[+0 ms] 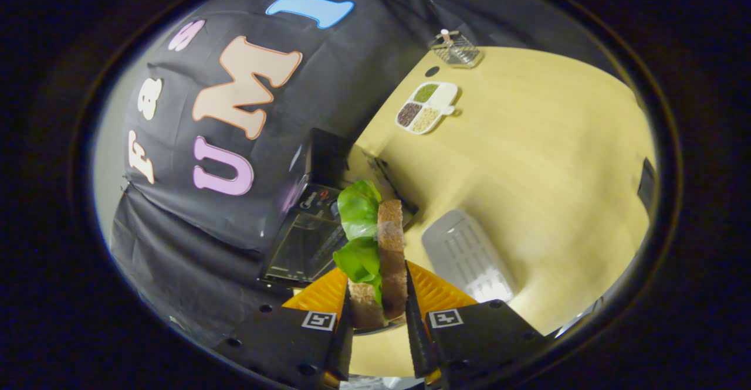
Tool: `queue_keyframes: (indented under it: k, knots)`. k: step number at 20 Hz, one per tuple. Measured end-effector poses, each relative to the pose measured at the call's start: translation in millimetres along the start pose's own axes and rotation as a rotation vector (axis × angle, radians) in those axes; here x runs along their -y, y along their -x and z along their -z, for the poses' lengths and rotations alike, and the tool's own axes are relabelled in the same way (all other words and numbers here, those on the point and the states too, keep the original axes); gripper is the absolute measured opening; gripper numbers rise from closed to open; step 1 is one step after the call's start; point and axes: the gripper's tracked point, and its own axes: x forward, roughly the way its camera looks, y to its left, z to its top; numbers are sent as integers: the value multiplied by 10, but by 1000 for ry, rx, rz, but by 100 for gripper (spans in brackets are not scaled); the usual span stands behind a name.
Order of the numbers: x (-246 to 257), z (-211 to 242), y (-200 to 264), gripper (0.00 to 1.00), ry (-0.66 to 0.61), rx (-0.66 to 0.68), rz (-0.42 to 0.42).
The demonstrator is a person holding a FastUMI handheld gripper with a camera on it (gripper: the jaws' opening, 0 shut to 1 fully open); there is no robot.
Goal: Open the toaster oven, put the food inside, and close the toaster oven door.
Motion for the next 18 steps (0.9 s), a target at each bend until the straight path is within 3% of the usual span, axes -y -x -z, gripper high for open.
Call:
queue_keyframes:
  k: [10, 18]
  knots:
    - [-707, 857, -499, 43, -101, -147, -107]
    - [-1181, 1023, -1024, 42, -216, -129, -195]
